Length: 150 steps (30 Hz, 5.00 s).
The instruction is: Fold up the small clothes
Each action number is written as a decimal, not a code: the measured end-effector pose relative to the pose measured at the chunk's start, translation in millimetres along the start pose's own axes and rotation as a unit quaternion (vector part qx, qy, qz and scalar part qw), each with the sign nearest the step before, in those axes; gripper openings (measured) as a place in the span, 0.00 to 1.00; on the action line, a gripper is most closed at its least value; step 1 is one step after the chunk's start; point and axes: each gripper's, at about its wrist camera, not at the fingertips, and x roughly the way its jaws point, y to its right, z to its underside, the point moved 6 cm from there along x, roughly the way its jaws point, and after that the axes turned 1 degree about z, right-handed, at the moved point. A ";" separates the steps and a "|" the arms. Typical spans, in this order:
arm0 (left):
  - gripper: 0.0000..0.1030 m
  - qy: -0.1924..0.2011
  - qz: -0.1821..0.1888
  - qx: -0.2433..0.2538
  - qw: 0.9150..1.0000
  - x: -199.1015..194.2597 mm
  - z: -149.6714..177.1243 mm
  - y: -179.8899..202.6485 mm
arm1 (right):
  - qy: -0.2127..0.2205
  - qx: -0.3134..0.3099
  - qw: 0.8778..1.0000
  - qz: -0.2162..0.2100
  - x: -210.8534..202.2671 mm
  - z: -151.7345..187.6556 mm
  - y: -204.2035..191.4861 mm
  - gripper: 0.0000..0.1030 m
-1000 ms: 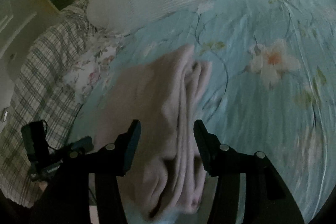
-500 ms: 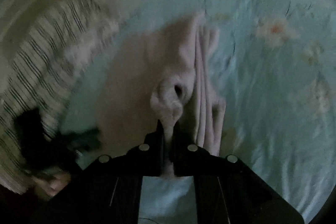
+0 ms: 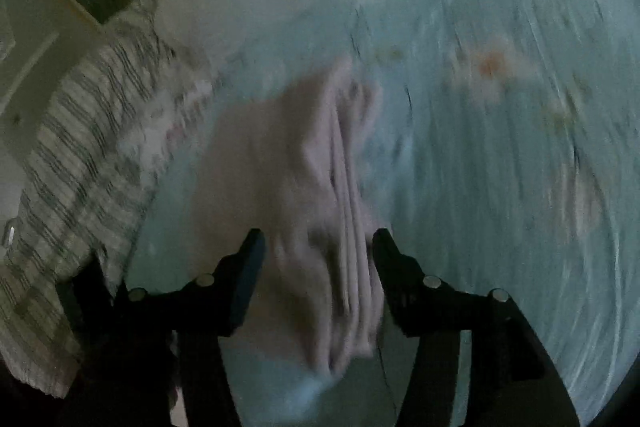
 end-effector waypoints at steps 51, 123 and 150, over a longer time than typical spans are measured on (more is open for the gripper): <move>0.45 0.019 0.007 -0.018 1.000 -14.8 -15.3 -18.9 | -0.019 -0.030 0.997 0.074 22.8 34.5 10.2 0.03; 0.87 0.004 -0.255 0.064 0.965 -83.4 28.1 -1.1 | -0.053 -0.191 0.972 0.123 -34.7 125.2 -73.3 0.99; 0.87 0.026 -0.257 0.060 0.964 -78.0 -8.6 -2.1 | -0.041 -0.209 0.970 0.119 -20.3 74.0 -83.2 0.99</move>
